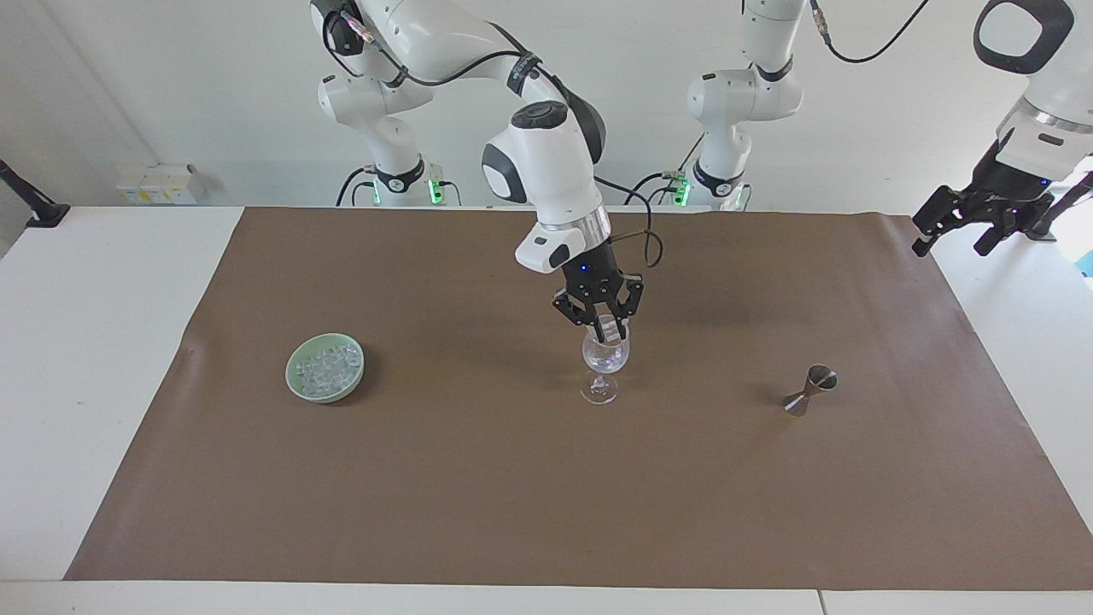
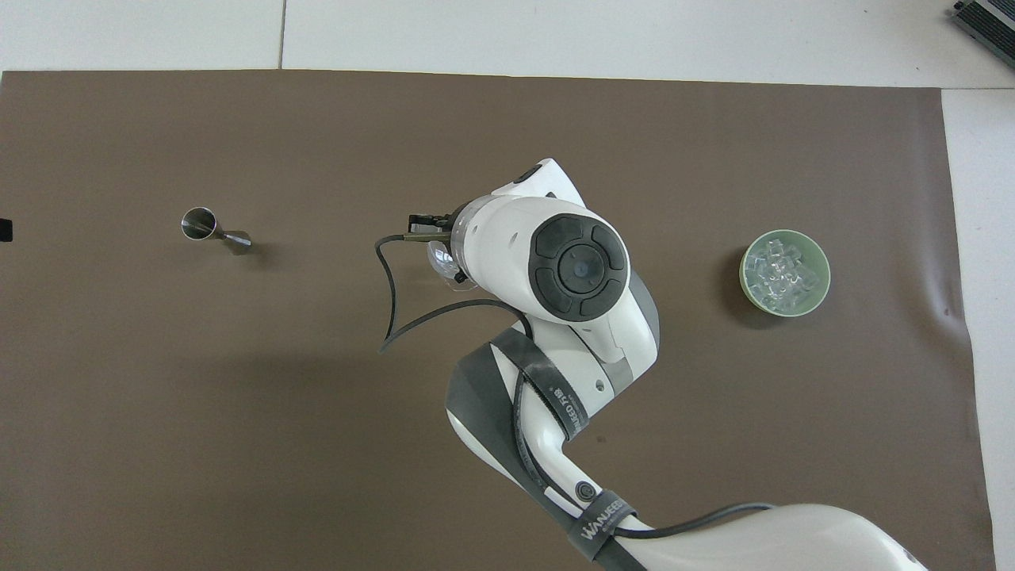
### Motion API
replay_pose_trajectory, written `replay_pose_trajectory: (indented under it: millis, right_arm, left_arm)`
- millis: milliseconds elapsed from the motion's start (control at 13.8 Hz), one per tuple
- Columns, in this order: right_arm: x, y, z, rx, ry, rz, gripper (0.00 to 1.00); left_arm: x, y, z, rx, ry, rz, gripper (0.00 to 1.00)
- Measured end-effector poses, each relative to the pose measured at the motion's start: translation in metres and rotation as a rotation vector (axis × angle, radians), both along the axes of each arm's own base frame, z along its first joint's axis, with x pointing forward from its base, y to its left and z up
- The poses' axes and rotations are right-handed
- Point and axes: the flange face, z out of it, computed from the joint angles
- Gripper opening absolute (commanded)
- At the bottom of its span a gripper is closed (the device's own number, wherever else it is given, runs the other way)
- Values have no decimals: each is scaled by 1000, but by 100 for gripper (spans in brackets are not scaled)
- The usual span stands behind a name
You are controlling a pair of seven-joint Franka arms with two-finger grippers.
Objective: Pour wine and add ice with both arms
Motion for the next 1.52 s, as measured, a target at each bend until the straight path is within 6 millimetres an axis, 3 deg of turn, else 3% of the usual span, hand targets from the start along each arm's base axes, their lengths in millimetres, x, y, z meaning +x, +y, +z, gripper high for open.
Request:
replay_pose_trajectory:
  millis: [1159, 1522]
  right_arm:
    - [-2, 2, 1, 0, 0, 3, 21]
    - [-2, 1, 1, -1, 1, 3, 29]
  left_arm:
    - [0, 0, -1, -1, 4, 0, 100]
    - [0, 0, -1, -1, 5, 0, 100]
